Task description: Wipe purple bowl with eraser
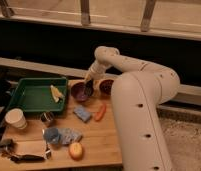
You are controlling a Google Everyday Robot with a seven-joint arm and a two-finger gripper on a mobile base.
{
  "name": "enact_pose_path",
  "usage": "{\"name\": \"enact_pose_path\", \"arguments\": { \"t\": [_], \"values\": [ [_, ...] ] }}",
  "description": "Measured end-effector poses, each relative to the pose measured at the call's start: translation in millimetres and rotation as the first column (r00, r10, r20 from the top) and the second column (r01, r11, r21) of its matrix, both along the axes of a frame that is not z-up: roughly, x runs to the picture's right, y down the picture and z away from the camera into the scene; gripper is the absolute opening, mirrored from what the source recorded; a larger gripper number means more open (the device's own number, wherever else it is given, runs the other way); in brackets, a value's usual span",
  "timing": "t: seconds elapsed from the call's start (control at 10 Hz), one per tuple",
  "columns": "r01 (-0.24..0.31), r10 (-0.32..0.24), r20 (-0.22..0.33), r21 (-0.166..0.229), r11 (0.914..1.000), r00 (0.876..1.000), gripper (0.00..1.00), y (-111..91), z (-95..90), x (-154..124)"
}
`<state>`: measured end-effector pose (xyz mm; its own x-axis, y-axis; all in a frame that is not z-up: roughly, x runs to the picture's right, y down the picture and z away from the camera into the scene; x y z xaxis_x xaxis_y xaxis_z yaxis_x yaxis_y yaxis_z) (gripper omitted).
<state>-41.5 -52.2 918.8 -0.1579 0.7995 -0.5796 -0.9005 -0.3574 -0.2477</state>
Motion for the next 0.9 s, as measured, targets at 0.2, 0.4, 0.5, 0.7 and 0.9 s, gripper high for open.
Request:
{"name": "enact_pose_path", "arguments": {
  "t": [0.2, 0.4, 0.5, 0.7, 0.9],
  "values": [
    [0.007, -0.007, 0.007, 0.008, 0.9999, 1.0, 0.0, -7.8, 11.8, -11.0],
    [0.014, -0.014, 0.031, -0.001, 0.9999, 0.999, 0.0, -3.2, 19.1, -24.5],
    [0.014, -0.014, 0.047, -0.016, 0.9998, 0.999, 0.0, 6.9, 18.6, -30.4],
    [0.014, -0.012, 0.06, -0.031, 0.9994, 0.998, 0.0, 19.7, 12.0, -35.2],
    [0.0, 0.001, 0.041, -0.036, 0.9994, 0.999, 0.0, 24.8, 1.4, -26.8]
  ]
}}
